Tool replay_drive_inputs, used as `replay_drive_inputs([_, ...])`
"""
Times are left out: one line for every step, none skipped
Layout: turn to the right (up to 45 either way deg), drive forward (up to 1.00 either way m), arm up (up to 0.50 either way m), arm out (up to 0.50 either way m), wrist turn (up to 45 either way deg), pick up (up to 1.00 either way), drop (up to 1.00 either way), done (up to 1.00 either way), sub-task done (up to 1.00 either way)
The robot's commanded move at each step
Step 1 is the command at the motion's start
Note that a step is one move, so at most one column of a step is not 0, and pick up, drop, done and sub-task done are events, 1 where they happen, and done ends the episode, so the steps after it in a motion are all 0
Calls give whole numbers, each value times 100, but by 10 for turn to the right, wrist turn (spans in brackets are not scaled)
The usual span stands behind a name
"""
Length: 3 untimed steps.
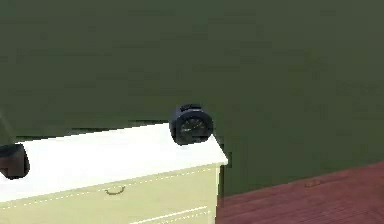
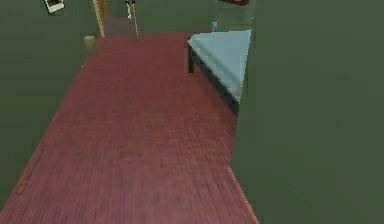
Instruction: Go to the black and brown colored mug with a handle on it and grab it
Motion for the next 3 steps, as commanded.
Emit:
replay_drive_inputs([0,40,0,0,0,0,0,0,0])
replay_drive_inputs([-450,0,0,0,0,0,0,0,0])
replay_drive_inputs([-450,0,0,0,0,0,0,0,0])
